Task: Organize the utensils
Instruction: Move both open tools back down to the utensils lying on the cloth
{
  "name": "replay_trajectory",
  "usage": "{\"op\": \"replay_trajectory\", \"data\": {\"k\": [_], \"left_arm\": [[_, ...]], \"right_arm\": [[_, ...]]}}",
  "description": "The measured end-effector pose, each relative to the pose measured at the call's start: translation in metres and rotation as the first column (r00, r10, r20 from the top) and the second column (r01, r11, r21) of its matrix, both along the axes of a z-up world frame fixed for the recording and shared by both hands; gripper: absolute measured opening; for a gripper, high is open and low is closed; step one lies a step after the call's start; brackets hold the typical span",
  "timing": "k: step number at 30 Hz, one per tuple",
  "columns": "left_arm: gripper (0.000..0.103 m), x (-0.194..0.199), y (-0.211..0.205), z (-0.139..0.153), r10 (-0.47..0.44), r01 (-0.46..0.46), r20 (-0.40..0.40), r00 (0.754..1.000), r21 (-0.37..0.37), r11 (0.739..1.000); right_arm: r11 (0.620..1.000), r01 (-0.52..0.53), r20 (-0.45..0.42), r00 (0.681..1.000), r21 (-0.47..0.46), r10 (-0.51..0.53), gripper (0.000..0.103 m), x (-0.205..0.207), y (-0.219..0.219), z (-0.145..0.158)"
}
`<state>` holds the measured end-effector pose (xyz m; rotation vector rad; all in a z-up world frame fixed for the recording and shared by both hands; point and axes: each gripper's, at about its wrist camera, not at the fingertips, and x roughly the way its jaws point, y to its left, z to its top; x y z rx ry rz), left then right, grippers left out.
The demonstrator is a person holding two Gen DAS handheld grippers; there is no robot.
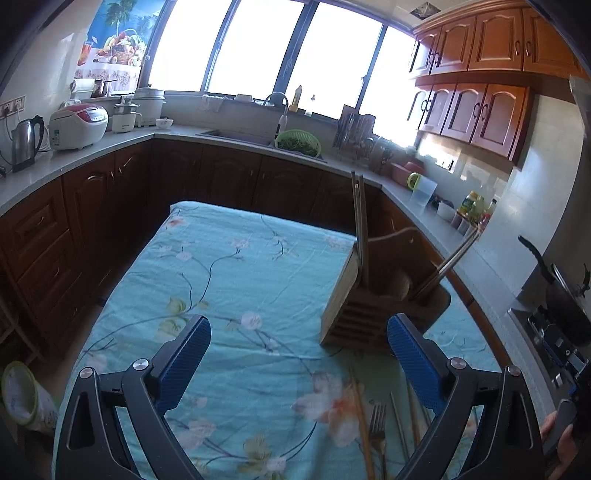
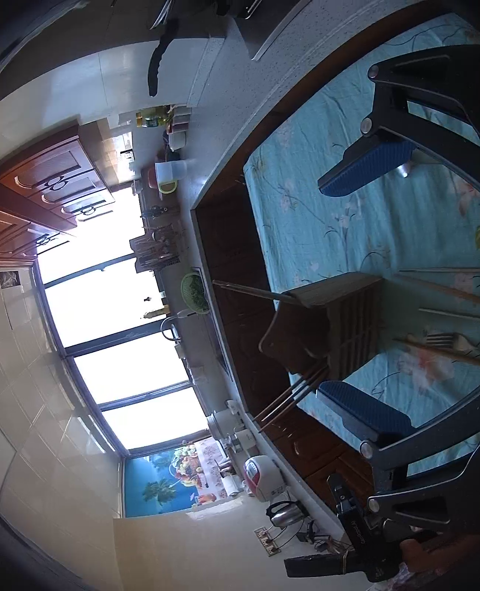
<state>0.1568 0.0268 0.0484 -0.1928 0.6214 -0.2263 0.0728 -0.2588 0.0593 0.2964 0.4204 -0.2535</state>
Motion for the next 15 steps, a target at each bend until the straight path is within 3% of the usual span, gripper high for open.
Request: {"op": "replay_trajectory", "data": {"k": [8,15], "left_arm": [[0.097,-0.018,-0.012,-0.027,-0.022,0.035,-0.115,0.993,0.111,0.993],[0.097,-0.016,-0.028,-0.041,-0.048,0.073,-0.176,0.983,0.14,0.987]], "right_arm": [[0.999,0.026,-0.14,0.99,0.043,-0.02,0.101,-0.033,0.003,-0.051],[0.996,0.032,-0.205,0.979,0.078,-0.015,0.101,-0.033,-0.001,-0.073]]}}
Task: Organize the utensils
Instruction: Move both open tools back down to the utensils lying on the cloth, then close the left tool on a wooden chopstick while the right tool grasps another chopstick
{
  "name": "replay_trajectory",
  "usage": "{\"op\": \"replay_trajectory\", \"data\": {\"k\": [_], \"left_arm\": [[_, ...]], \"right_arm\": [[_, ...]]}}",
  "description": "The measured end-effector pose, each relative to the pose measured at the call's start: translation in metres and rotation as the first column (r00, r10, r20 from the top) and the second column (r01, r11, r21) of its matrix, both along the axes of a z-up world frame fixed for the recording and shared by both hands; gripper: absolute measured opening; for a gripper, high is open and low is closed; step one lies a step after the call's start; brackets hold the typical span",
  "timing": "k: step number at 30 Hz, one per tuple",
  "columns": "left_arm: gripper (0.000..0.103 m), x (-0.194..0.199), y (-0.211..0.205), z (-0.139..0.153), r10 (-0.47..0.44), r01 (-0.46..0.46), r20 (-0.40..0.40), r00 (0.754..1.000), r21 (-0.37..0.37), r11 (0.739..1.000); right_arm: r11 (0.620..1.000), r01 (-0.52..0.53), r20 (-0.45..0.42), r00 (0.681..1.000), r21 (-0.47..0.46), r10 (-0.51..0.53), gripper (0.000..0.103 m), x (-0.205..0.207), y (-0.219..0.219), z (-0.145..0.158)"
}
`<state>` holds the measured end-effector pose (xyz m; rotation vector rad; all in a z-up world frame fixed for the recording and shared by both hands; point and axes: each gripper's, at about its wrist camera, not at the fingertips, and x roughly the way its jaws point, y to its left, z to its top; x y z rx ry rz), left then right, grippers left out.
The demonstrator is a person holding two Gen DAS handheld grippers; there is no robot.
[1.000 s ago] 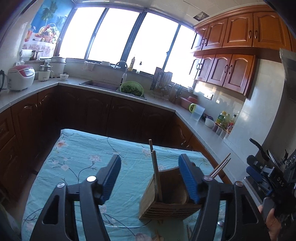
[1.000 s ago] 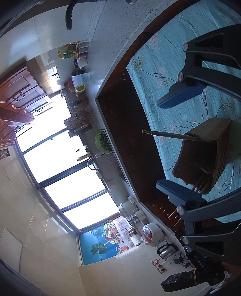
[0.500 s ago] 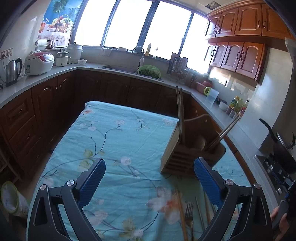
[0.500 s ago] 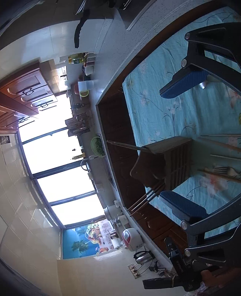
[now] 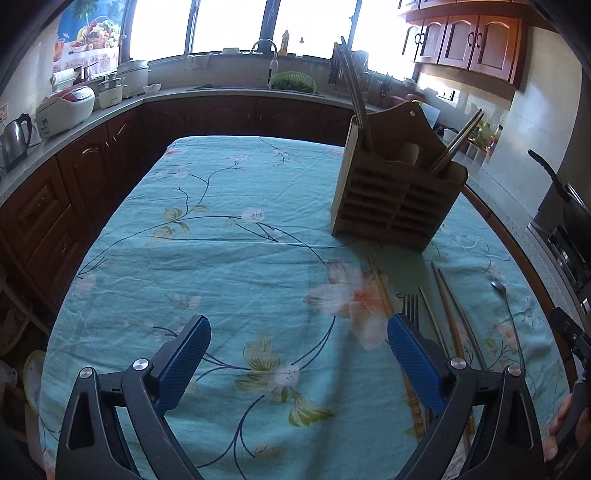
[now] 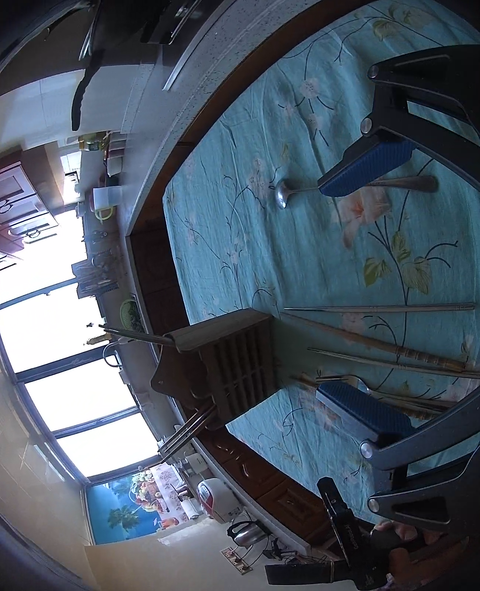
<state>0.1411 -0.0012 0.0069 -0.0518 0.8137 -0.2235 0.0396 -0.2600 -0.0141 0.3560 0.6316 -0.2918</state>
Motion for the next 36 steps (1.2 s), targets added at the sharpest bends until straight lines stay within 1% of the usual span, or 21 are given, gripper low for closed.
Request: {"op": "replay_trajectory", "data": {"k": [6,8,11,13,14,15,16,17,18,19,21,24,25,28,32,33,36], "left_arm": [[0.097,0.013,-0.006,-0.005,-0.008,0.008,-0.029,1.0,-0.002,1.0],[0.097,0.02,-0.01,-0.008,-0.018,0.018,-0.044,0.999,-0.005,1.0],[0.096,0.033,-0.016,-0.013,-0.039,0.038,-0.069,0.997,-0.015,0.999],[0.093,0.042,-0.021,-0.013,-0.048,0.047,-0.071,0.996,-0.014,0.999],[0.089,0.047,-0.025,-0.014,-0.054,0.054,-0.072,0.996,-0.01,0.999],[0.086,0.052,-0.029,-0.014,-0.064,0.064,-0.076,0.995,-0.007,0.998],[0.081,0.058,-0.034,-0.015,-0.076,0.076,-0.082,0.994,-0.007,0.997],[0.077,0.063,-0.039,-0.016,-0.087,0.087,-0.09,0.992,-0.005,0.996],[0.074,0.07,-0.043,-0.018,-0.098,0.098,-0.099,0.99,-0.002,0.995],[0.072,0.076,-0.048,-0.02,-0.107,0.108,-0.105,0.989,0.0,0.994],[0.065,0.089,-0.057,-0.026,-0.123,0.125,-0.13,0.984,0.004,0.992],[0.058,0.106,-0.068,-0.034,-0.148,0.15,-0.169,0.975,-0.002,0.989],[0.058,0.111,-0.072,-0.036,-0.158,0.16,-0.179,0.971,-0.002,0.987],[0.053,0.124,-0.085,-0.045,-0.171,0.179,-0.206,0.963,0.022,0.984],[0.034,0.139,-0.098,-0.062,-0.179,0.196,-0.251,0.951,0.044,0.98],[0.034,0.142,-0.1,-0.066,-0.18,0.199,-0.258,0.949,0.046,0.979],[0.033,0.147,-0.109,-0.068,-0.18,0.206,-0.243,0.953,0.083,0.975]], "right_arm": [[1.0,-0.03,-0.039,0.999,0.003,0.03,0.1,0.016,0.002,-0.008],[0.999,-0.04,-0.056,0.998,0.008,0.041,0.097,0.023,0.002,-0.01],[0.998,-0.059,-0.091,0.994,0.02,0.06,0.084,0.037,0.001,-0.016],[0.997,-0.072,-0.12,0.99,0.033,0.076,0.069,0.047,0.0,-0.02],[0.996,-0.079,-0.135,0.987,0.04,0.083,0.066,0.053,-0.001,-0.023],[0.995,-0.085,-0.147,0.985,0.045,0.091,0.061,0.058,-0.001,-0.025],[0.994,-0.093,-0.163,0.982,0.048,0.1,0.056,0.064,-0.001,-0.028],[0.993,-0.101,-0.177,0.978,0.052,0.109,0.053,0.07,-0.002,-0.032],[0.992,-0.108,-0.187,0.975,0.061,0.118,0.049,0.075,-0.003,-0.035],[0.991,-0.112,-0.198,0.972,0.071,0.124,0.043,0.081,-0.004,-0.039],[0.989,-0.12,-0.218,0.966,0.086,0.137,0.034,0.09,-0.006,-0.046],[0.988,-0.132,-0.242,0.959,0.085,0.149,0.033,0.101,-0.007,-0.053],[0.987,-0.136,-0.248,0.957,0.083,0.153,0.032,0.104,-0.008,-0.055],[0.986,-0.147,-0.272,0.948,0.077,0.162,0.028,0.114,-0.01,-0.061],[0.984,-0.166,-0.309,0.935,0.058,0.176,0.022,0.126,-0.009,-0.068],[0.984,-0.174,-0.315,0.932,0.045,0.179,0.02,0.129,-0.008,-0.069],[0.982,-0.191,-0.333,0.925,0.003,0.181,0.02,0.137,-0.003,-0.07]]}}
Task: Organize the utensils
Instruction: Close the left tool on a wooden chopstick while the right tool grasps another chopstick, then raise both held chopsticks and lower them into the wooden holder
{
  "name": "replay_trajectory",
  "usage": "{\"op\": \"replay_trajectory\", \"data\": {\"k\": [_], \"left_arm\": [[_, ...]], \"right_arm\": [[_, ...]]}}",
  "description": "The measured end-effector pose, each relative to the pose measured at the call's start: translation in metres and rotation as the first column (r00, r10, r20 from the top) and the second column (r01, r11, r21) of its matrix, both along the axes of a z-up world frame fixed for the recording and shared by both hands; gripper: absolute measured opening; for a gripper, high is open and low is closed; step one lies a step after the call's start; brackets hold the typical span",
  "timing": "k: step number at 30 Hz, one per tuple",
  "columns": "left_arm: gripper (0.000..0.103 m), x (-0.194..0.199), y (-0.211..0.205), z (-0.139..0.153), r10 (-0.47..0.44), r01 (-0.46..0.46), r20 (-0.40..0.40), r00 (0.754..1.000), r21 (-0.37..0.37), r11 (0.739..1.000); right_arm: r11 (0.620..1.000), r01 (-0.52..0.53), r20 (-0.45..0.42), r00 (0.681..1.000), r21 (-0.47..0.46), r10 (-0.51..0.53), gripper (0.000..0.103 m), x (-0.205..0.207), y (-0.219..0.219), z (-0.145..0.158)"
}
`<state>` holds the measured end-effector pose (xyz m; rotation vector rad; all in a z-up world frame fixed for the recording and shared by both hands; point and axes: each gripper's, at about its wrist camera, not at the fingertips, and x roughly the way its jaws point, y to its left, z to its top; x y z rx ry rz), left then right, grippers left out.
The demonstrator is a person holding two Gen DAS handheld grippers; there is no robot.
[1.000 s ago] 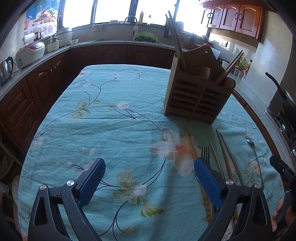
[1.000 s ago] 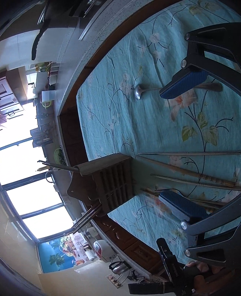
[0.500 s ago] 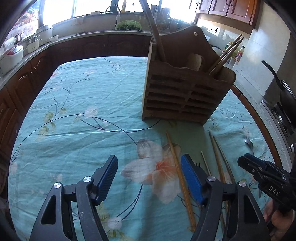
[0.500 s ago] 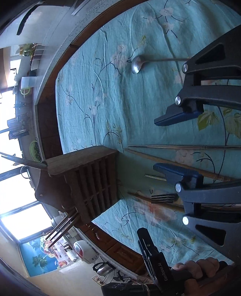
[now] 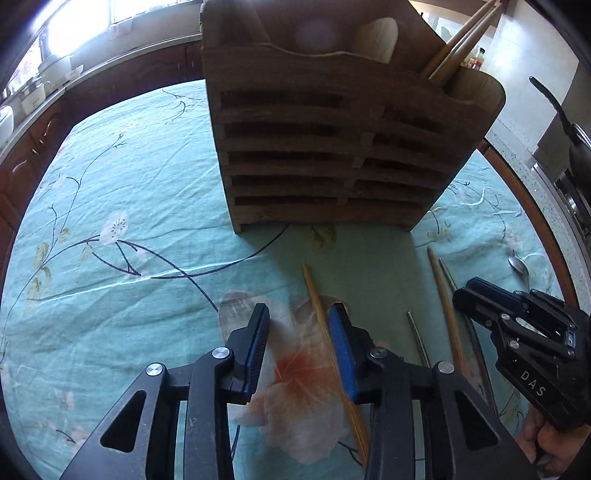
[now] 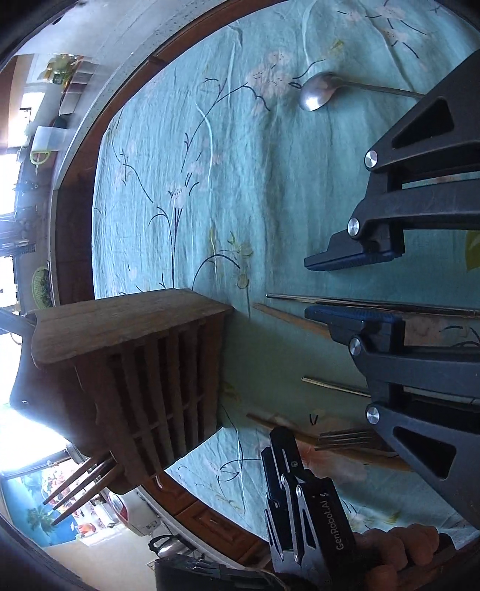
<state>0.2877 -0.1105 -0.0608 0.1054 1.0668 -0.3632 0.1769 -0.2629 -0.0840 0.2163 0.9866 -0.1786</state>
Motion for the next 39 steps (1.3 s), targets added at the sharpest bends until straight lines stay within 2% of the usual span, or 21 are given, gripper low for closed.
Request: {"op": "replay_trajectory", "data": {"k": [4,7,9,16,22,29,35,39], "left_arm": [[0.026,-0.003,-0.018,-0.005,-0.049,0.045,0.045,0.998,0.085,0.995],[0.015,-0.005,-0.025,-0.008,-0.076,0.072,0.056,0.996,0.084,0.994],[0.008,-0.005,-0.026,-0.009,-0.081,0.076,0.06,0.995,0.079,0.994],[0.004,-0.013,-0.01,-0.006,-0.066,0.066,0.042,0.997,-0.003,0.998],[0.004,-0.036,0.017,0.027,-0.067,0.075,0.086,0.994,-0.091,0.993],[0.004,-0.079,0.07,0.089,-0.024,0.064,0.18,0.983,-0.219,0.974],[0.004,-0.122,0.112,0.14,0.018,0.062,0.281,0.959,-0.272,0.96],[0.004,-0.144,0.131,0.163,0.037,0.064,0.329,0.944,-0.291,0.955]], "right_arm": [[0.996,-0.026,-0.009,1.0,-0.08,0.025,0.018,0.01,0.01,-0.002],[0.994,-0.044,-0.007,0.999,-0.102,0.043,0.007,0.014,0.015,-0.003],[0.992,-0.048,-0.01,0.999,-0.115,0.047,0.005,0.014,0.017,-0.003],[0.999,-0.011,0.044,0.999,0.031,0.009,0.004,0.0,0.0,0.011],[0.995,0.006,0.146,0.989,0.099,-0.02,0.004,-0.026,-0.005,0.049],[0.995,0.02,0.282,0.958,0.098,-0.047,0.004,-0.062,0.0,0.108],[0.997,0.027,0.386,0.921,0.078,-0.055,0.004,-0.089,0.006,0.153],[0.998,0.028,0.438,0.898,0.056,-0.05,0.004,-0.097,0.008,0.178]]}}
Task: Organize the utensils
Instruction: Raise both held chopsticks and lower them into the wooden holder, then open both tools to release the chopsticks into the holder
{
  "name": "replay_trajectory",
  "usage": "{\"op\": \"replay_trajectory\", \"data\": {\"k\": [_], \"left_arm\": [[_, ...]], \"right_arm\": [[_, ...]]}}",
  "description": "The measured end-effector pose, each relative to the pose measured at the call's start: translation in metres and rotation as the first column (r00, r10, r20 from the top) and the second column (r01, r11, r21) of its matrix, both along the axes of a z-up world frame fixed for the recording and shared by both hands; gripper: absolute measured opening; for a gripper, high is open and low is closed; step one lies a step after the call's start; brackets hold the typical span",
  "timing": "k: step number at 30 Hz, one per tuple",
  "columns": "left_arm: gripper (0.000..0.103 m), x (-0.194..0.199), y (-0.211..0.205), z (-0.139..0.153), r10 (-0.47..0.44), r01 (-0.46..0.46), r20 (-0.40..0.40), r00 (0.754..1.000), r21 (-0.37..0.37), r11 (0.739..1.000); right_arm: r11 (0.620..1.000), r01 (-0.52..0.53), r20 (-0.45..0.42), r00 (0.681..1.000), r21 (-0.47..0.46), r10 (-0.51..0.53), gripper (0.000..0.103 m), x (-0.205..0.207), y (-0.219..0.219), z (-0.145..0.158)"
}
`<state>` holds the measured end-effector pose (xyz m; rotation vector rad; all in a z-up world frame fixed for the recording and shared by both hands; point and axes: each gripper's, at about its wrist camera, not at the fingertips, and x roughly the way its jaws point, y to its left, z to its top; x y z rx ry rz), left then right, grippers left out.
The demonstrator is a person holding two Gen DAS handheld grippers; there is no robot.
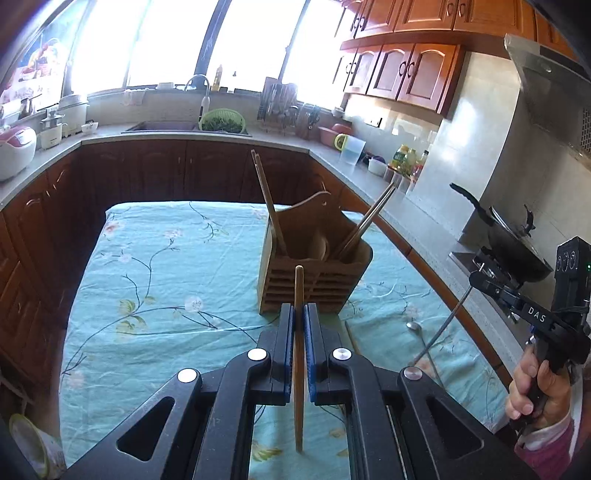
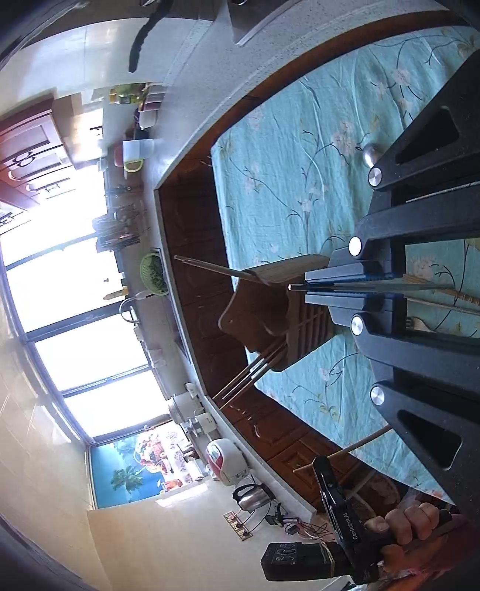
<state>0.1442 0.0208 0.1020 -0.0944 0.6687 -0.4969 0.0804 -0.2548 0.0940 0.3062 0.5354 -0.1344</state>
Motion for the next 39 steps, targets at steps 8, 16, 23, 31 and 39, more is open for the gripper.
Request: {"op": "replay_trajectory", "data": {"k": [8,16,23,31,39], "left_arm": [[0.004,-0.016,0.011,0.021,0.008,-0.007,0.059,0.998,-0.026,1.0],[0.004,-0.002,0.008,0.029,0.023,-0.018,0.096,0.995,-0.05,0.999],[0.004,0.019,0.005,0.046,0.054,-0.041,0.159,0.986,-0.086,0.995],[0.004,0.053,0.001,0.07,0.116,-0.077,0.239,0.964,-0.167,0.983],[0.004,0.1,-0.015,0.043,0.198,-0.152,0.239,0.951,-0.201,0.968]], "right_arm": [[1.0,0.004,0.047,0.999,-0.019,-0.003,0.004,0.004,0.002,0.024],[1.0,0.007,0.073,0.997,-0.02,-0.005,0.004,0.016,-0.003,0.031],[0.999,0.018,0.131,0.991,-0.032,-0.013,0.004,0.034,-0.006,0.054],[0.998,0.048,0.195,0.98,-0.031,-0.041,0.004,0.066,-0.02,0.081],[0.996,0.091,0.191,0.978,-0.008,-0.088,0.004,0.105,-0.04,0.066]]}}
